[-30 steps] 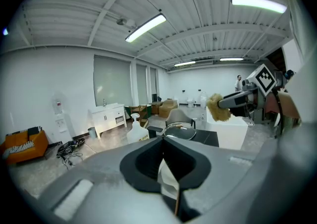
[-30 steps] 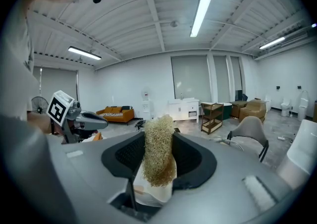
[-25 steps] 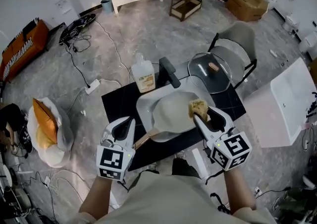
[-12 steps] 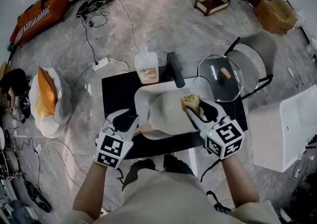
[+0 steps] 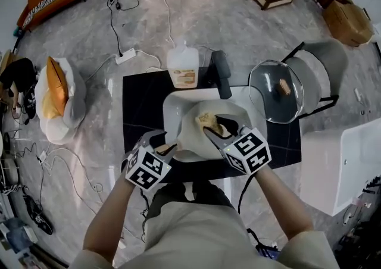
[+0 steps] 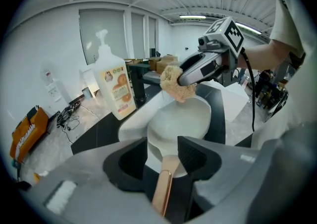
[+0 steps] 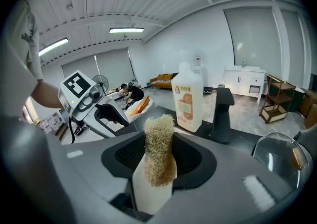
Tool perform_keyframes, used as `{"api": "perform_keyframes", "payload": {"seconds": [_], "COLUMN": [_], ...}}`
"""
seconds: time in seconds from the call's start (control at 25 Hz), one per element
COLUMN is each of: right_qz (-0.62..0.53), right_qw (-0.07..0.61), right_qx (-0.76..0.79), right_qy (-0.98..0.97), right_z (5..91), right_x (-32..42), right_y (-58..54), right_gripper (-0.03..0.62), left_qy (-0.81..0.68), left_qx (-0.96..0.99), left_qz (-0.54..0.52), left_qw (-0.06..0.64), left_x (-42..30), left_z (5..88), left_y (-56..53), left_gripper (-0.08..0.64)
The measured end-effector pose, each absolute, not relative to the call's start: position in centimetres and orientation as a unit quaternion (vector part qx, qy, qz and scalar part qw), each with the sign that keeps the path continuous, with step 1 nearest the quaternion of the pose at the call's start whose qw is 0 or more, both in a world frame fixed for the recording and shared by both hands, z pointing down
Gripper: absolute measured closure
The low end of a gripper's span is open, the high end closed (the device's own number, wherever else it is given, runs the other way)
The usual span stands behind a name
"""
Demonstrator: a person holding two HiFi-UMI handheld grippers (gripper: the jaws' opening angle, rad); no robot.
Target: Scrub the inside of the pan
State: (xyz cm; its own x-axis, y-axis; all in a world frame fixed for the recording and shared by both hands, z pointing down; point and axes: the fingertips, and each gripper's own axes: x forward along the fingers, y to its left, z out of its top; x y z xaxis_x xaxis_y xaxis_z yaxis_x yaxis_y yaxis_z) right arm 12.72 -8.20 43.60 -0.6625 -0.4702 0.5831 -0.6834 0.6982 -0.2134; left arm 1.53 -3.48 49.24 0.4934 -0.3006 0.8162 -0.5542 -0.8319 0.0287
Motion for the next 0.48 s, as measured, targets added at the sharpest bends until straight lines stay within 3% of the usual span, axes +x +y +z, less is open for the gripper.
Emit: {"api": "perform_keyframes", "payload": {"seconds": [0.48], "right_qz": [0.265], "right_qw": [0.353], "right_qx": [0.22], "right_qy": [-0.87], "right_z": [55.8], "right_x": [7.9], "right_y": [-7.3], "right_gripper": [0.416], "left_qy": [-0.204], "left_qx": [0.81], "left_qz": [0.502], "left_qw": [0.224], "left_x": [0.1], "left_z": [58.1], "left_y": [-0.7], "left_gripper": [0.298]}}
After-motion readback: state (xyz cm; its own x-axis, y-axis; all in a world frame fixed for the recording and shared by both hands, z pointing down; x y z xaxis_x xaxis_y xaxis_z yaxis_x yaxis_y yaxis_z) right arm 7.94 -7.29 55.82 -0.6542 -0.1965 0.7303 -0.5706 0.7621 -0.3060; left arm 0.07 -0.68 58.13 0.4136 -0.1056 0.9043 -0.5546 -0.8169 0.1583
